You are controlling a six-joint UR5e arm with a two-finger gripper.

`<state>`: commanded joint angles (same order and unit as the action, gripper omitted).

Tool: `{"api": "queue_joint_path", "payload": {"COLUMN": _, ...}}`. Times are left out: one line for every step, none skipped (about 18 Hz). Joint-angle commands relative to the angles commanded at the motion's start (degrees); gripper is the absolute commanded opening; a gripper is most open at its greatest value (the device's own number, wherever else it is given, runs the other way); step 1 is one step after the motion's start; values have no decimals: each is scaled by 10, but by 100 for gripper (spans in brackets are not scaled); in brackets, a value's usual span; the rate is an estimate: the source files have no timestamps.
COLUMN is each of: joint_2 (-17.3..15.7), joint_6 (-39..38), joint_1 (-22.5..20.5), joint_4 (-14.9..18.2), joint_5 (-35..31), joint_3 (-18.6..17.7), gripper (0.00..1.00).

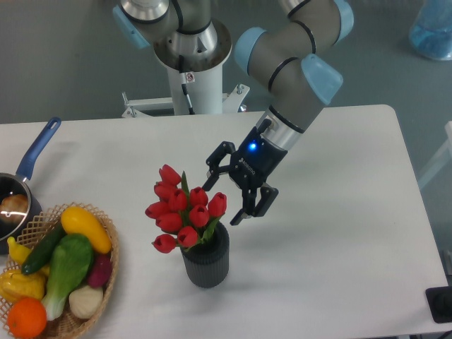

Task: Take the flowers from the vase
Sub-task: 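Lower the open gripper around the tulip stems above the vase rim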

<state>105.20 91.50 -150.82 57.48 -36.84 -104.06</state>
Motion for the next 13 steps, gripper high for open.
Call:
{"api": "queue_joint_path", "payload": {"joint_2": 4, "joint_6": -1, "joint_1": -1, "joint_4": -3, "joint_5": 3, "joint_3": 0, "gripper": 100}}
{"api": "queue_joint_path", "payload": {"joint_2": 6, "joint_6": -3, "joint_1": -1, "joint_4": -5, "joint_5": 4, "joint_3": 0, "gripper": 100}}
{"api": "queue_joint_path", "payload": {"joint_2": 6, "joint_6": -3, "joint_1": -1, "joint_4": -5, "joint_5": 5, "joint_3": 0, "gripper": 100}}
{"api": "queue_joint_path", "payload": {"joint_2": 6, "joint_6": -4, "joint_1": 0, "joint_4": -4, "joint_5": 5, "joint_3": -1, "gripper": 100}}
{"api": "queue_joint_path", "payload": {"joint_2": 6, "joint_6": -7, "joint_1": 0, "joint_4": -4, "joint_5": 7, "joint_3": -1, "gripper": 100}}
{"api": "queue_joint_path", "payload": {"joint_2": 6, "joint_6": -15, "joint_1": 1, "joint_4": -4, "joint_5": 11, "joint_3": -1, "gripper": 100}}
{"api": "queue_joint_path", "payload": {"joint_2": 6, "joint_6": -20, "joint_1": 1, "joint_4": -5, "joint_5": 13, "joint_3": -1, "gripper": 100}}
{"api": "queue_joint_path", "payload": {"joint_2": 6, "joint_6": -21, "joint_1": 2, "joint_4": -5, "joint_5": 13, "joint_3": -1, "gripper": 100}}
{"api": "queue_joint_path", "payload": {"joint_2": 6, "joint_6": -25, "joint_1": 2, "joint_4": -4, "joint_5": 14, "joint_3": -1, "gripper": 100}}
{"api": "queue_joint_path", "payload": {"joint_2": 6, "joint_6": -29, "joint_1": 2, "joint_4": -4, "joint_5": 18, "joint_3": -1, "gripper": 100}}
{"api": "queue_joint_path", "payload": {"joint_2": 7, "joint_6": -31, "joint_1": 4, "joint_4": -4, "joint_5": 27, "joint_3": 0, "gripper": 100}}
{"api": "queue_joint_path", "payload": {"joint_2": 8, "joint_6": -31, "joint_1": 4, "joint_4": -4, "joint_5": 33, "joint_3": 0, "gripper": 100}}
{"api": "queue_joint_path", "payload": {"joint_2": 9, "joint_6": -32, "joint_1": 4, "joint_4": -4, "joint_5": 34, "joint_3": -1, "gripper": 100}}
